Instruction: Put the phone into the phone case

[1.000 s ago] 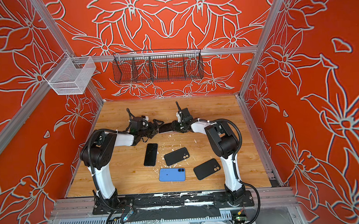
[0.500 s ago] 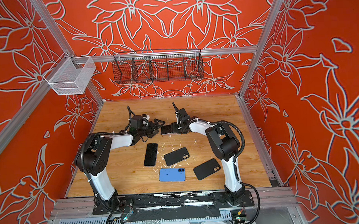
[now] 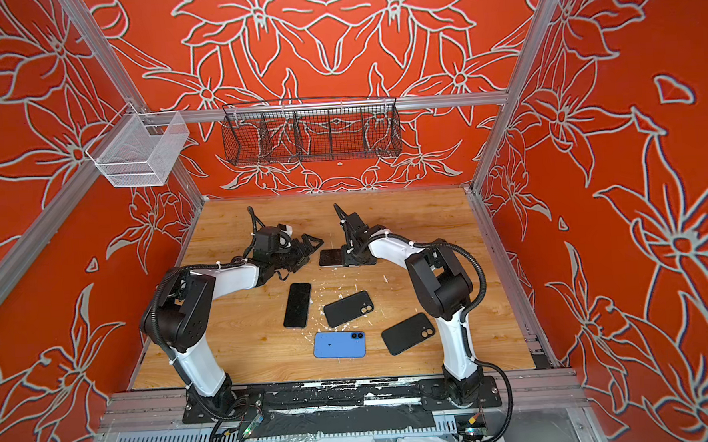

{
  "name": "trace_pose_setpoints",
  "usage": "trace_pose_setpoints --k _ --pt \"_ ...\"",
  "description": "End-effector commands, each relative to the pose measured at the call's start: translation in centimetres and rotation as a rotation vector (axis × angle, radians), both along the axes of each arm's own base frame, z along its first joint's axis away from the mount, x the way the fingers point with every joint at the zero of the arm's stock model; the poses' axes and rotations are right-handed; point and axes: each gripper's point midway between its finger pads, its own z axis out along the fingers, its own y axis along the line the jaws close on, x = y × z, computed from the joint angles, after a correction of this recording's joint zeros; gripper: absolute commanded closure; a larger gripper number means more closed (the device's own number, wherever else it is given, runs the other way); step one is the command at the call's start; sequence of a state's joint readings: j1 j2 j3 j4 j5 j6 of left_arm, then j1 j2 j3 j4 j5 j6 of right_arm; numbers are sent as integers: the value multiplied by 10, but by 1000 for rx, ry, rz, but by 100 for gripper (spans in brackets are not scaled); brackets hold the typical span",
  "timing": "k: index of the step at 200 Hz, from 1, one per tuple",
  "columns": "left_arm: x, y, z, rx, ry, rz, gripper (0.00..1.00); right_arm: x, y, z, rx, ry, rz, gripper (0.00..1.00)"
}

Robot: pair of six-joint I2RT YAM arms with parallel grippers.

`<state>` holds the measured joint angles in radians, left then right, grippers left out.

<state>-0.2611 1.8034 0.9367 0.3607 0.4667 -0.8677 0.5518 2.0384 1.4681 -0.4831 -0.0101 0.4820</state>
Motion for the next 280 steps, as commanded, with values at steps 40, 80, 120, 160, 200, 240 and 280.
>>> trace_pose_setpoints --k 40,80,120,160,200,240,280 --pt "3 4 26 12 -59 9 3 1 -12 21 -102 -42 -4 32" --pt "2 4 22 16 -45 1 3 3 -11 32 -92 -74 2 39" --pt "3 2 12 25 -3 -9 2 9 -9 34 -95 -91 4 52" --pt "5 0 6 23 14 -14 0 15 -4 25 -96 -72 15 60" --pt "8 -3 1 11 26 -19 0 15 1 19 -85 -54 24 63" --pt "9 -7 -3 3 35 -30 0 13 -5 18 -104 -56 9 62" --pt "11 -10 -5 3 40 -37 0 9 -8 12 -107 -43 -5 62"
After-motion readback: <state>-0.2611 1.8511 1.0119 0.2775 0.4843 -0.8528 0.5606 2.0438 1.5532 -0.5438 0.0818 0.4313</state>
